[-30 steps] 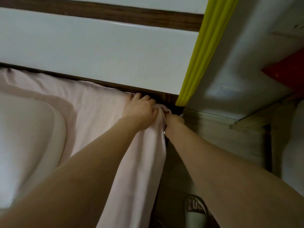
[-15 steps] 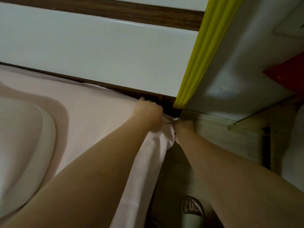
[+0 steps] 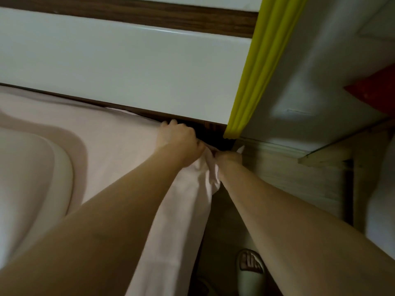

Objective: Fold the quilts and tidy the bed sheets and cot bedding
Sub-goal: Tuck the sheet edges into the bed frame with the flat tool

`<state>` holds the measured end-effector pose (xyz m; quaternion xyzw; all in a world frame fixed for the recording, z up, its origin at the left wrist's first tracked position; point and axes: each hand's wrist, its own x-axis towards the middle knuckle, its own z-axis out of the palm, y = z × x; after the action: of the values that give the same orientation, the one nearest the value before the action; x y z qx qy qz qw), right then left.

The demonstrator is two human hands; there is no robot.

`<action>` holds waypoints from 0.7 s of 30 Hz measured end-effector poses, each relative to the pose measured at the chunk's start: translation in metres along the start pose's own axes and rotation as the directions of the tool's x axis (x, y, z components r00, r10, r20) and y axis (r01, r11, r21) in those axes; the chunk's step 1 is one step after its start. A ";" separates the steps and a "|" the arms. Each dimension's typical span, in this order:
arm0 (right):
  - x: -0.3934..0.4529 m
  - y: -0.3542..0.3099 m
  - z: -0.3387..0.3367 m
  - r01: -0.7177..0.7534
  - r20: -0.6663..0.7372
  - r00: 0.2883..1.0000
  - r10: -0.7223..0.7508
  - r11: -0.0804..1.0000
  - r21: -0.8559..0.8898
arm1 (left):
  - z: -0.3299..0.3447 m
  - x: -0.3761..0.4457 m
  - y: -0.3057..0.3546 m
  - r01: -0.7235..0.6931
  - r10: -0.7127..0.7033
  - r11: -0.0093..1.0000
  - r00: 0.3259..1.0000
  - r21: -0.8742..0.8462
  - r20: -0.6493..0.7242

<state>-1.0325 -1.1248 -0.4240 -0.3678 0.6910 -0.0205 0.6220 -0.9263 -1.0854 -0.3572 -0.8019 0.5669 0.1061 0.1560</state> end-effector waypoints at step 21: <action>-0.228 -0.137 -0.005 0.540 0.673 0.480 -0.563 -0.415 -0.732 | -0.066 -0.094 -0.131 0.268 -0.186 0.934 0.929 -0.237 0.320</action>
<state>-0.9808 -1.1046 -0.1640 -0.9671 0.2053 0.1311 0.0739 -0.8351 -0.9874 -0.2463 -0.8518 0.4196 0.2828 0.1358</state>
